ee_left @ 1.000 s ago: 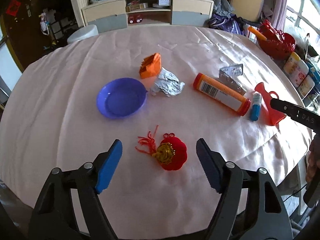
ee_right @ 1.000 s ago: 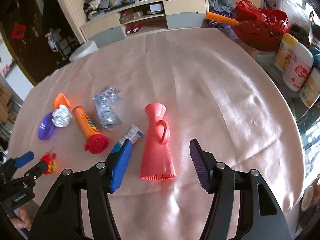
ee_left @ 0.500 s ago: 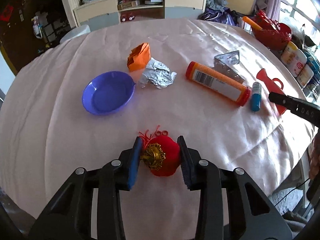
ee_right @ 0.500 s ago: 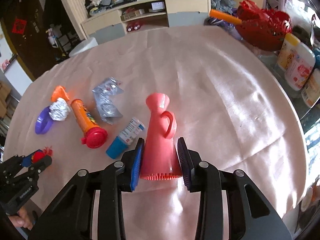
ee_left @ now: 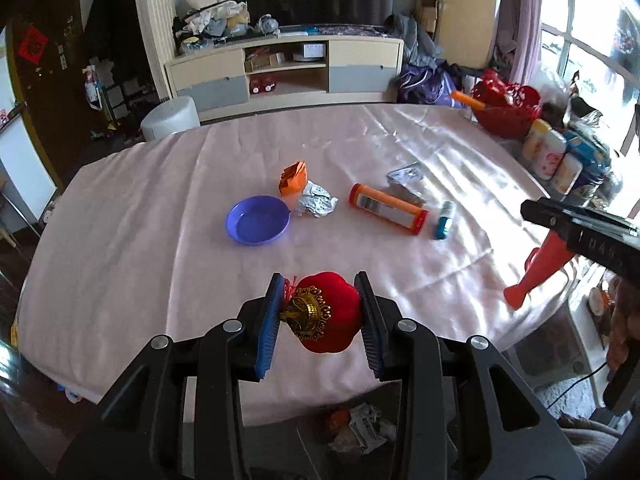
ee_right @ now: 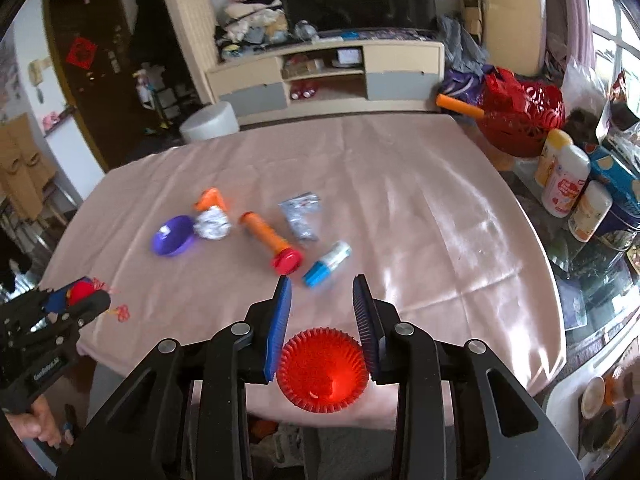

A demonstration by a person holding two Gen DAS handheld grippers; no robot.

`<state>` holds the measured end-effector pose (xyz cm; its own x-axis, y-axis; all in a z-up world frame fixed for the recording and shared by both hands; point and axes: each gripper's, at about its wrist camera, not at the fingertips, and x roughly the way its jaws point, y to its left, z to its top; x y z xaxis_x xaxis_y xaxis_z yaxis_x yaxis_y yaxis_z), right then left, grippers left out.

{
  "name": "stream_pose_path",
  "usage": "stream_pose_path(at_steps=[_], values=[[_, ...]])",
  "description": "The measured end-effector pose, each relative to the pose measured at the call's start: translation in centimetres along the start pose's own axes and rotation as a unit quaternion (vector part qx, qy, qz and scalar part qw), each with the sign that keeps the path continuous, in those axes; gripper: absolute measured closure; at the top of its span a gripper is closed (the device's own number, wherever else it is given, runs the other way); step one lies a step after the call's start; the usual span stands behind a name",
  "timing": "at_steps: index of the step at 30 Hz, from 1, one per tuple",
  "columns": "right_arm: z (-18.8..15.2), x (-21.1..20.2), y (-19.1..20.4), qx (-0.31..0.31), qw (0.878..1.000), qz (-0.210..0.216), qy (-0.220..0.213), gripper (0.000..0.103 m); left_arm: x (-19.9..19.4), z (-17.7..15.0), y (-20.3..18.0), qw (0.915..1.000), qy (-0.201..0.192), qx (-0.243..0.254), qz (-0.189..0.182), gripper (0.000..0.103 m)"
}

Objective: Collect trash
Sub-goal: 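Grasp the red lantern ornament with the left gripper while the right gripper grasps the red cup, then carry the lantern with the left gripper and the red cup with the right gripper into the bin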

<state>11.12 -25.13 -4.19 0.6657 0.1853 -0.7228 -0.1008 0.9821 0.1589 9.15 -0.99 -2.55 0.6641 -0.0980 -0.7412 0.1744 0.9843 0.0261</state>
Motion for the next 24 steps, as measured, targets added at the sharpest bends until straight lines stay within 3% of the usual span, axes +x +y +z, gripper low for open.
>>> stream_pose_path(at_steps=[4,5,6,11,17,24], values=[[-1.6,-2.3,1.3,-0.012,1.0,0.016,-0.006,0.072,-2.4,-1.7,-0.4,1.0,0.003,-0.001,-0.009,0.069],[-2.1,-2.6,1.7,-0.016,1.0,0.018,-0.006,0.096,-2.9,-2.4,-0.7,0.9999,0.005,0.0,-0.01,0.069],[-2.8,-3.0,2.1,-0.02,1.0,0.021,-0.003,0.102,-3.2,-2.9,-0.8,0.9999,0.006,0.0,-0.011,0.069],[-5.5,-3.5,3.6,-0.027,0.999,0.035,0.01,0.101,-4.2,-6.4,-1.6,0.9991,0.029,-0.013,-0.026,0.069],[-9.2,-1.8,5.0,-0.034,0.997,0.047,0.047,0.101,-2.7,-11.0,-2.4,0.9967,0.074,-0.015,-0.03,0.069],[-12.0,0.4,6.1,-0.039,0.995,0.035,0.086,0.1,-1.0,-13.7,-2.3,0.9937,0.104,-0.025,-0.035,0.069]])
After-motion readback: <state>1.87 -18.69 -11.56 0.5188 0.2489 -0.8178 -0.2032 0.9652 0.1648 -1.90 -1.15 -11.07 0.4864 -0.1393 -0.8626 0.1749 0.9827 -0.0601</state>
